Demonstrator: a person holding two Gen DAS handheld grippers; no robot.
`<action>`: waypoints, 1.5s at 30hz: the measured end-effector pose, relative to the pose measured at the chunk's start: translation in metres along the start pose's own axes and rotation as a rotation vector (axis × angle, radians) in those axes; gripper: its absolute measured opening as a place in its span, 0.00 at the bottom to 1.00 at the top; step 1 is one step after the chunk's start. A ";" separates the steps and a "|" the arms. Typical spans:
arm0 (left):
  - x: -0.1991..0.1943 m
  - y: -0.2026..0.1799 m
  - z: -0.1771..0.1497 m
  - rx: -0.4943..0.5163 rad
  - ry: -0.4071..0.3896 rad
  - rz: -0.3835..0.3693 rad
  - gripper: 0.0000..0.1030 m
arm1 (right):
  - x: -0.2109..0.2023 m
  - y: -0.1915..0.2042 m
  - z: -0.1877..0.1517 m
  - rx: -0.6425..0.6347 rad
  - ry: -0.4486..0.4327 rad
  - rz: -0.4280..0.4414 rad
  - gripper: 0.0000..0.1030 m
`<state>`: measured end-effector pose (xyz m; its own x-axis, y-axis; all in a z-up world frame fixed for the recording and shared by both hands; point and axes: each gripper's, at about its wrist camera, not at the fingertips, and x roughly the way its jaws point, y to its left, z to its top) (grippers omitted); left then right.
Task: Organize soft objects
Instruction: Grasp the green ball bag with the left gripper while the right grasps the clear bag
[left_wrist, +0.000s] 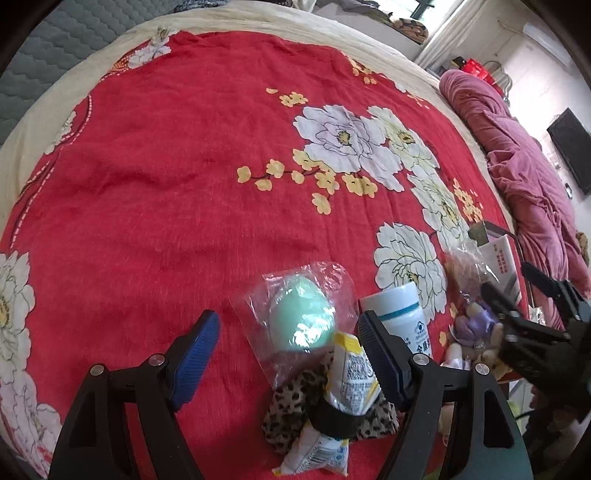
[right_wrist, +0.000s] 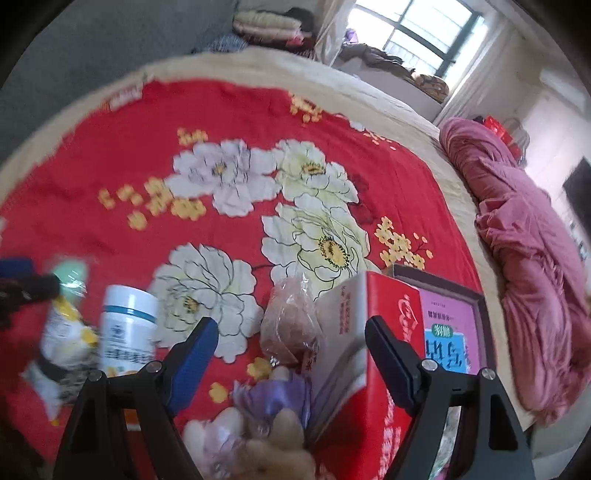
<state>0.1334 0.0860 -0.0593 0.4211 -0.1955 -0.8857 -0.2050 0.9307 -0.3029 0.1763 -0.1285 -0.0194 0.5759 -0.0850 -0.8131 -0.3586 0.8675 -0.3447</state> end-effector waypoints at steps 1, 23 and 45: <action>0.002 0.001 0.001 -0.002 0.004 -0.004 0.76 | 0.005 0.005 0.001 -0.025 0.012 -0.026 0.78; 0.035 0.013 0.010 -0.043 0.047 -0.084 0.76 | 0.071 0.034 0.013 -0.116 0.207 -0.202 0.44; 0.029 0.004 0.006 -0.052 0.048 -0.172 0.46 | -0.015 -0.007 0.013 0.161 0.025 0.168 0.43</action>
<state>0.1499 0.0855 -0.0844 0.4115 -0.3658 -0.8348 -0.1798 0.8653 -0.4678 0.1797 -0.1275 0.0010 0.4992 0.0571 -0.8646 -0.3249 0.9374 -0.1257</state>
